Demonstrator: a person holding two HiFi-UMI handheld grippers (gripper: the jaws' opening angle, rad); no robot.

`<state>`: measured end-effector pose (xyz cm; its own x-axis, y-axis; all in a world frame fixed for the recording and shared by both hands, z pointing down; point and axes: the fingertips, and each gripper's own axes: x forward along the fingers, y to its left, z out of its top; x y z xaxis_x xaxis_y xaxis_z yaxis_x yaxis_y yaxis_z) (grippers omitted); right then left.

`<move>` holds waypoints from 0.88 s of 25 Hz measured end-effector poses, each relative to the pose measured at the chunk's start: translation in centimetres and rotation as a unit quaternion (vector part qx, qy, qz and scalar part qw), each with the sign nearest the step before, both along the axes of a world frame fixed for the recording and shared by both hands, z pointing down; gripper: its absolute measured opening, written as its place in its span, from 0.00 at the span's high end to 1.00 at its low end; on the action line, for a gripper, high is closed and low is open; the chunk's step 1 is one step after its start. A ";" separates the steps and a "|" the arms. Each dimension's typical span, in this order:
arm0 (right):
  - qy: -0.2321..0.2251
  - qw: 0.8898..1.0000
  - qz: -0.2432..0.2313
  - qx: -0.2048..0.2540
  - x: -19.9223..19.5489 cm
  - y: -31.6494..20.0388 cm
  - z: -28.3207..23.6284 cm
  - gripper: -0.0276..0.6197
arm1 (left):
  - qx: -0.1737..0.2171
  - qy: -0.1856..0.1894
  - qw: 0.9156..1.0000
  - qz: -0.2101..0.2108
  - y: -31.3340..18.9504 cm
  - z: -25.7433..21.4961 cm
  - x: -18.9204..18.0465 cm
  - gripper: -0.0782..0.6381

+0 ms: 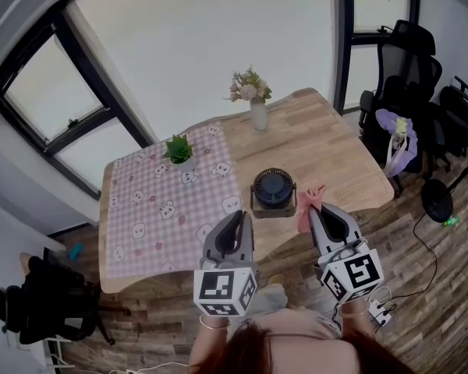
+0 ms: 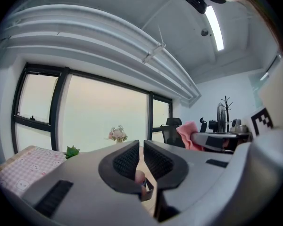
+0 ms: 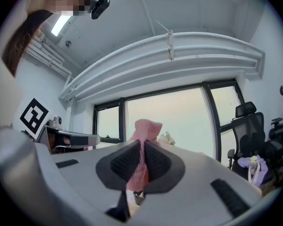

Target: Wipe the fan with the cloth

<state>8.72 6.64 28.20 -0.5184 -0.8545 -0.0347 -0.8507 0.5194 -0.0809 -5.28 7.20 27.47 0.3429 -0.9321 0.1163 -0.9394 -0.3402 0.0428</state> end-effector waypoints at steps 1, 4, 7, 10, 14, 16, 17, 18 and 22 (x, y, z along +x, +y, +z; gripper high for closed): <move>0.001 1.000 -0.001 0.000 0.0 0.1 -0.1 0.92 | 0.001 -0.001 1.000 0.000 0.1 0.0 0.0 0.85; 0.003 1.000 -0.004 0.002 -0.1 0.3 -0.3 0.92 | 0.003 -0.002 1.000 0.001 0.4 -0.2 0.0 0.85; 0.003 1.000 -0.005 0.003 -0.1 0.3 -0.5 0.92 | 0.006 -0.001 1.000 0.002 0.4 -0.4 0.1 0.85; 0.004 1.000 0.000 0.001 -0.1 0.1 -0.5 0.92 | 0.007 0.000 1.000 0.004 0.1 -0.5 0.0 0.85; 0.007 1.000 0.005 -0.001 0.1 -0.3 -0.5 0.92 | 0.006 0.008 1.000 0.012 -0.3 -0.5 0.3 0.85; 0.007 1.000 0.006 0.000 0.2 -0.5 -0.4 0.92 | 0.005 0.012 1.000 0.014 -0.6 -0.5 0.4 0.85; 0.007 1.000 0.007 0.000 0.2 -0.7 -0.3 0.92 | 0.005 0.013 1.000 0.015 -0.7 -0.5 0.4 0.85; 0.005 1.000 0.007 0.000 0.1 -0.8 -0.3 0.92 | 0.006 0.013 1.000 0.015 -0.9 -0.5 0.4 0.85; 0.000 1.000 0.010 0.001 -0.1 -1.6 -0.3 0.92 | 0.011 0.007 1.000 0.010 -1.9 -0.1 0.1 0.86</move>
<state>8.64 5.08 27.94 -0.5018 -0.8642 -0.0367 -0.8605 0.5030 -0.0806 -5.17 5.30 27.34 0.3635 -0.9272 0.0908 -0.9315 -0.3605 0.0484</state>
